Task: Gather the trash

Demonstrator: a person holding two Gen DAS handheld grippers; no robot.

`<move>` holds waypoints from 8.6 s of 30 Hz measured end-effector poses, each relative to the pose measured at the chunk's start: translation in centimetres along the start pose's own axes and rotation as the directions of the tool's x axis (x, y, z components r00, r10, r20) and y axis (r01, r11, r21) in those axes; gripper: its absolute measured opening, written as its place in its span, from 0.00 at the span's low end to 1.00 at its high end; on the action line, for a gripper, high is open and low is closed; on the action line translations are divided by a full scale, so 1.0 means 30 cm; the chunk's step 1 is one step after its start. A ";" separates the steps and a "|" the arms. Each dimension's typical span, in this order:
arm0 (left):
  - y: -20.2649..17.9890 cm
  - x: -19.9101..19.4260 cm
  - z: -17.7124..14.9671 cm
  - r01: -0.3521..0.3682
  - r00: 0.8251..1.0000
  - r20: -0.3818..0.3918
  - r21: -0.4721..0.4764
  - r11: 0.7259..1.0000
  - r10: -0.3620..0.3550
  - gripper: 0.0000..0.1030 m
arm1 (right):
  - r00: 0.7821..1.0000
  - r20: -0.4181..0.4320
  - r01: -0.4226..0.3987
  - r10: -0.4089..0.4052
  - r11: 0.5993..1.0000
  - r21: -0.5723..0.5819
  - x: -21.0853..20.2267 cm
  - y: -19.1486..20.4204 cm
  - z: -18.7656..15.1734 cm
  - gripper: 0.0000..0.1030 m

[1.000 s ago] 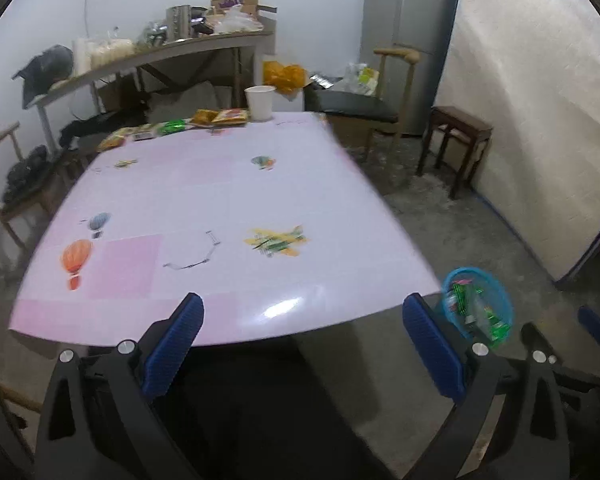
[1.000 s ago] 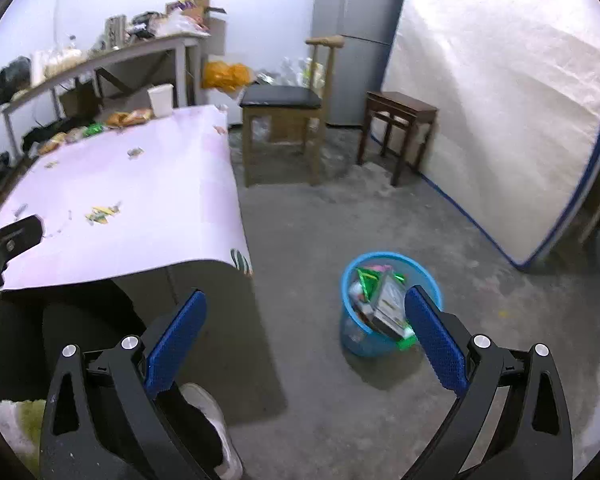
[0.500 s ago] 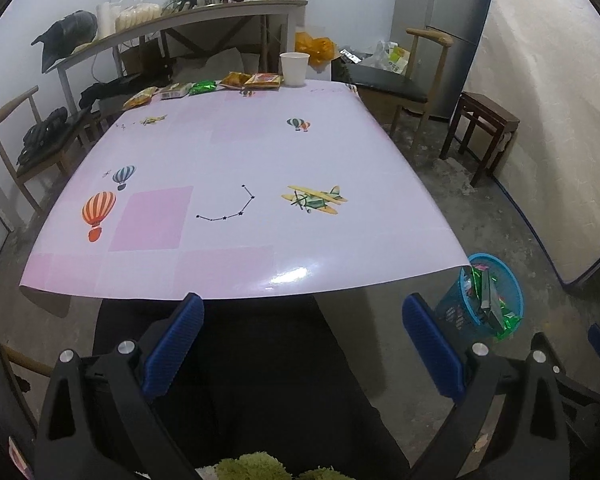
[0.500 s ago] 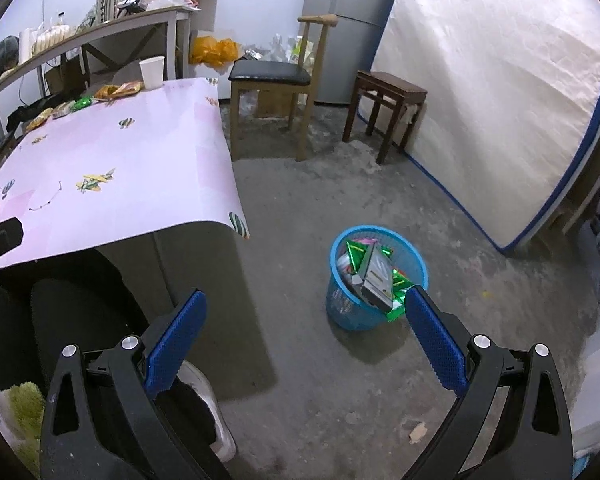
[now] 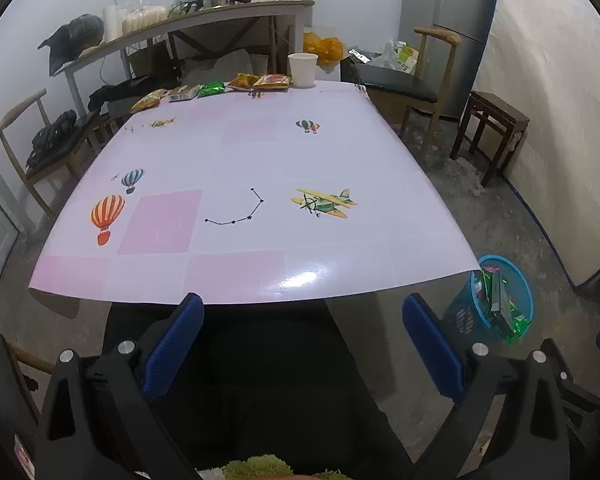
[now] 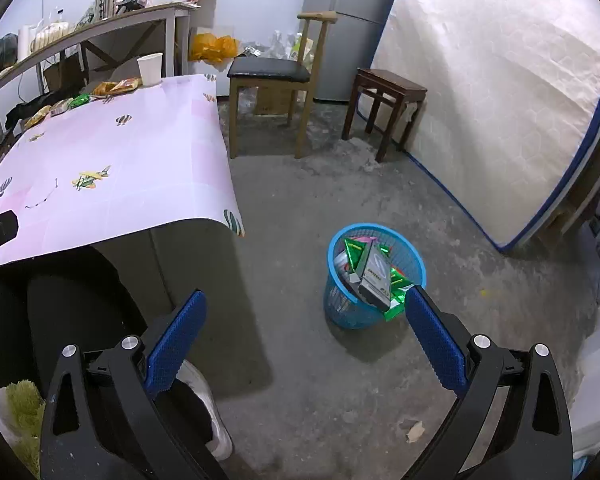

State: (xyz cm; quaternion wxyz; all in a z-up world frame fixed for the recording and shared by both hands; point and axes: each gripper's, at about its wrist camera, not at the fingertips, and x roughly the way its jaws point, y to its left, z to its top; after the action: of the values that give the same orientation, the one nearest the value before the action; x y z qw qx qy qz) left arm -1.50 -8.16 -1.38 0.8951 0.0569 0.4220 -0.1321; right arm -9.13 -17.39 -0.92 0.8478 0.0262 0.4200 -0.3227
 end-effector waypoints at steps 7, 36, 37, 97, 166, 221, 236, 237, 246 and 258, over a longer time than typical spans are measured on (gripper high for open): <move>-0.026 -0.004 -0.004 -0.004 1.000 0.003 0.036 0.999 0.003 0.95 | 1.000 0.003 0.003 -0.003 1.000 0.003 0.003 -0.012 0.010 0.93; -0.029 0.001 -0.013 -0.016 1.000 -0.010 0.042 0.999 0.016 0.95 | 1.000 0.016 -0.001 0.001 1.000 0.019 -0.011 -0.022 0.009 0.93; -0.027 0.000 -0.013 -0.016 1.000 -0.009 0.042 0.999 0.016 0.95 | 1.000 0.016 0.000 0.000 1.000 0.022 -0.014 -0.020 0.007 0.93; -0.046 -0.001 -0.023 -0.029 0.999 -0.023 0.042 0.999 0.030 0.95 | 0.999 0.021 -0.049 0.047 0.997 0.062 -0.038 0.048 0.028 0.93; -0.032 0.011 -0.031 -0.024 0.999 -0.040 0.036 0.999 0.025 0.95 | 0.999 0.034 -0.042 0.040 0.996 0.077 -0.062 0.048 0.004 0.93; -0.014 -0.002 -0.039 -0.013 0.999 -0.028 0.039 0.999 0.015 0.95 | 0.998 0.039 -0.046 0.043 0.996 0.079 -0.076 0.085 0.006 0.93; -0.007 -0.001 -0.038 -0.012 0.999 -0.031 0.038 0.999 0.013 0.95 | 0.998 0.040 -0.049 0.046 0.996 0.078 -0.075 0.077 0.009 0.93; -0.004 -0.001 -0.040 -0.011 0.999 -0.032 0.035 0.999 0.013 0.95 | 0.998 0.040 -0.050 0.047 0.996 0.078 -0.075 0.076 0.009 0.93; 0.007 0.016 -0.046 -0.003 0.998 -0.057 0.029 1.000 0.004 0.95 | 0.999 0.027 -0.044 0.042 0.995 0.091 -0.071 0.085 0.017 0.93; 0.105 0.078 -0.018 -0.015 0.993 -0.115 -0.022 1.000 0.012 0.95 | 0.999 0.005 -0.050 0.050 0.996 0.079 -0.054 0.176 0.064 0.93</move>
State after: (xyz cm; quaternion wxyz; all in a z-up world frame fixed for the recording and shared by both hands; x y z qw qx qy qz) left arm 0.41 -5.47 -3.57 0.8708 0.0569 0.4739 -0.1177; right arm -5.51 -12.98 0.31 0.8545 0.0698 0.4049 -0.3178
